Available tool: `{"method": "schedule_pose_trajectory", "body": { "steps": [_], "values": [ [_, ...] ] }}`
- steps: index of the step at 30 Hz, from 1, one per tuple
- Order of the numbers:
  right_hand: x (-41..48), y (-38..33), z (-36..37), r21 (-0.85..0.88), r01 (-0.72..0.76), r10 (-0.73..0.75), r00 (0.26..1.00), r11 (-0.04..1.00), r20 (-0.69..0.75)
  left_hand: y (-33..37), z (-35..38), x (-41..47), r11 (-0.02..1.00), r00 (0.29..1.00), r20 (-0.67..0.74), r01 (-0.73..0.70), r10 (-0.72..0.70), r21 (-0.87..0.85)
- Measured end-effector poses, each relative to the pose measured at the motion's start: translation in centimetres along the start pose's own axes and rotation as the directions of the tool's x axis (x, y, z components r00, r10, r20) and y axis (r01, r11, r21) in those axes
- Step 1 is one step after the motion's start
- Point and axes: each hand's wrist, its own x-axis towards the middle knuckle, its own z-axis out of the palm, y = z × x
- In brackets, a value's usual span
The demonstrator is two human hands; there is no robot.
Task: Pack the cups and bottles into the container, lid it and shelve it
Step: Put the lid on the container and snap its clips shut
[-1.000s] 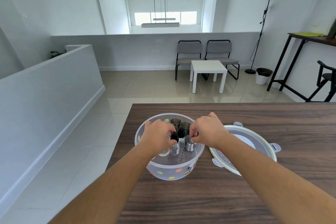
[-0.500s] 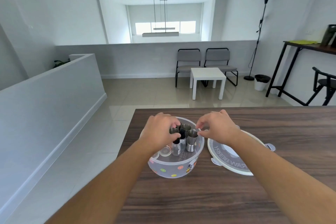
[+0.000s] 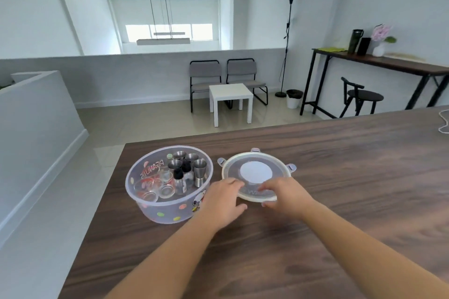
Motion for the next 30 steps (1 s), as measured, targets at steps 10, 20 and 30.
{"method": "schedule_pose_trajectory", "body": {
  "steps": [10,20,30],
  "values": [
    [-1.2,2.0,4.5,0.005,0.064,-0.061,0.971,0.998,-0.231,-0.9,4.1,0.3,0.997,0.999,0.034,0.043,-0.041,-0.068],
    [-1.0,2.6,2.0,-0.360,0.247,-0.414,0.747,0.900,-0.521,0.5,1.7,1.4,0.990,0.980,-0.198,0.008,-0.035,-0.138],
    [2.1,-1.2,-8.9,-0.309,0.207,-0.372,0.526,0.928,-0.765,1.4,-8.6,3.5,0.926,0.900,-0.406,-0.010,-0.155,-0.377]
  ]
}}
